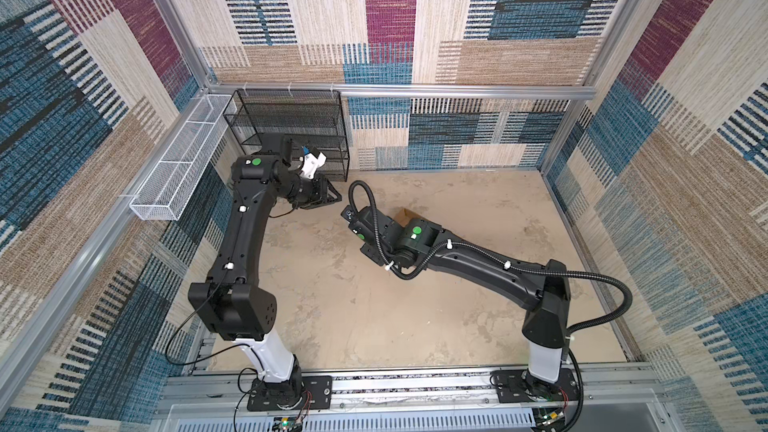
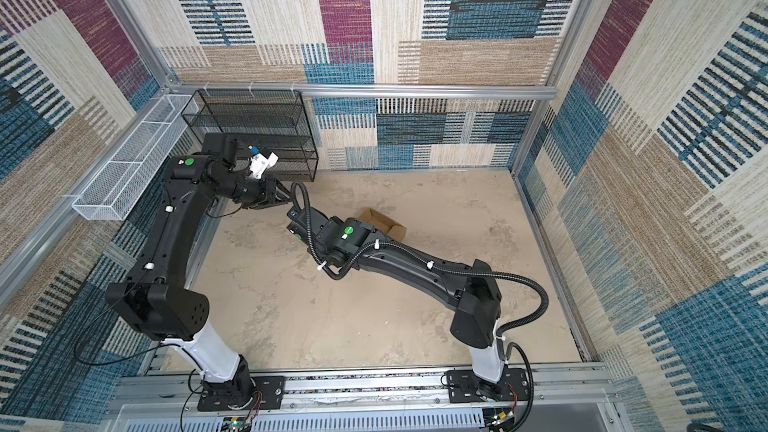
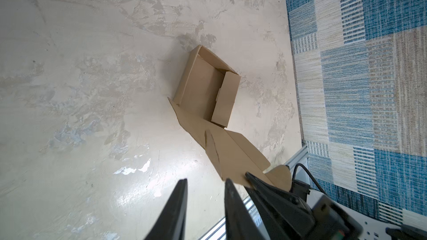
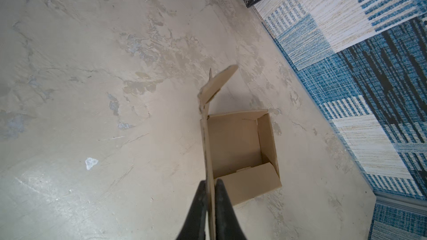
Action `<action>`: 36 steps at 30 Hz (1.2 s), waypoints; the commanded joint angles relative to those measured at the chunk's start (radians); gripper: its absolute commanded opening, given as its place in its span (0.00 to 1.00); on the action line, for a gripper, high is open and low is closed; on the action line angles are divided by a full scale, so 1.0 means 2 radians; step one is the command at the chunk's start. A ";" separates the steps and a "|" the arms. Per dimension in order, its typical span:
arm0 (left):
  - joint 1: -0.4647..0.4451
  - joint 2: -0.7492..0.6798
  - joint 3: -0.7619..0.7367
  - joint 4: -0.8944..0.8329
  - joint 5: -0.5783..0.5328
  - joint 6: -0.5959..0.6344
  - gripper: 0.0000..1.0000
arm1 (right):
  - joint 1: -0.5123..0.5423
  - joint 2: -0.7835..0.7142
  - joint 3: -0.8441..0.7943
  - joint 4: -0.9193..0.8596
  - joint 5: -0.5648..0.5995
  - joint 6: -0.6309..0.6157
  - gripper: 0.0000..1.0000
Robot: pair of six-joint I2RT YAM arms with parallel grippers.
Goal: Fold the paper box
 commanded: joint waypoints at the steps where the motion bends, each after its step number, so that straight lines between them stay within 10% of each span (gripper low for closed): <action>1: 0.008 -0.032 -0.046 0.063 0.004 -0.032 0.30 | -0.003 0.019 0.026 -0.043 0.002 0.037 0.08; 20: 0.005 -0.249 -0.323 0.234 -0.036 -0.073 0.33 | -0.056 0.143 0.274 -0.212 -0.025 0.220 0.02; 36: -0.206 -0.443 -0.563 0.376 -0.274 -0.203 0.42 | -0.080 0.156 0.273 -0.156 -0.040 0.264 0.01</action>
